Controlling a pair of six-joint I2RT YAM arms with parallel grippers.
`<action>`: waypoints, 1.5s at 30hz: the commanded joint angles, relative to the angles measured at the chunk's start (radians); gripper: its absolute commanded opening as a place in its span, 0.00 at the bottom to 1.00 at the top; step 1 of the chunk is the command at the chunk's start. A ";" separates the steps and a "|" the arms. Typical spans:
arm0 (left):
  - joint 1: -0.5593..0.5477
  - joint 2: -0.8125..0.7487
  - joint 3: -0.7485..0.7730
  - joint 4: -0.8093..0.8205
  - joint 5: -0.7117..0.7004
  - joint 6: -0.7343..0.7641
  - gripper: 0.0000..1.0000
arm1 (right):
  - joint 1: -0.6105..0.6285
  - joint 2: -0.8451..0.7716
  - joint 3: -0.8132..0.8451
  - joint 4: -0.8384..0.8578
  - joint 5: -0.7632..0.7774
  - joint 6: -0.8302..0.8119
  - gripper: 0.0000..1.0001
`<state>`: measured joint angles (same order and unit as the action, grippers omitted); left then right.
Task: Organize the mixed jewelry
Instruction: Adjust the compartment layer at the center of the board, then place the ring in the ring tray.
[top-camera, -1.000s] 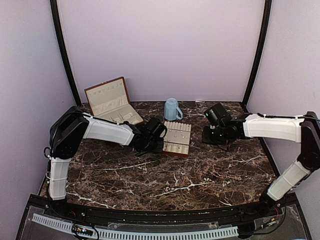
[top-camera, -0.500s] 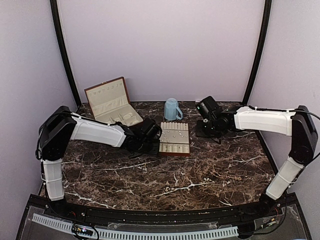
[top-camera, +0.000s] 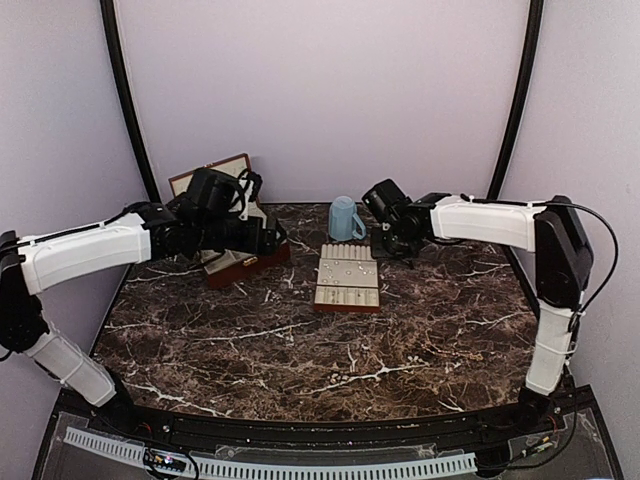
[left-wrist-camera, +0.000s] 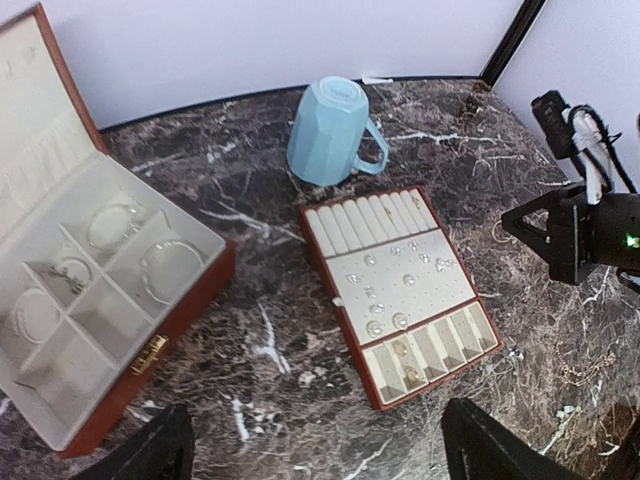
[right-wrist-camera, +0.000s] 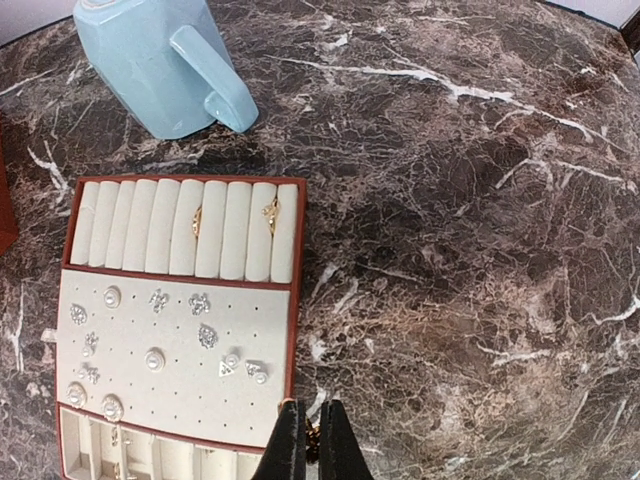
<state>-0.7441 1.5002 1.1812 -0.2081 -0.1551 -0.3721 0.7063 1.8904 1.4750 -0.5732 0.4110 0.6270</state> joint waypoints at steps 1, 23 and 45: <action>0.113 -0.112 0.023 -0.115 0.135 0.175 0.90 | 0.007 0.071 0.115 -0.036 0.052 -0.021 0.00; 0.336 -0.270 -0.075 -0.116 0.260 0.256 0.93 | 0.008 0.387 0.452 -0.145 0.128 -0.021 0.00; 0.336 -0.279 -0.082 -0.113 0.267 0.263 0.93 | 0.007 0.550 0.631 -0.258 0.230 0.055 0.00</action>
<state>-0.4122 1.2575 1.1152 -0.3241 0.0975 -0.1234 0.7071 2.4145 2.0731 -0.8051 0.5995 0.6628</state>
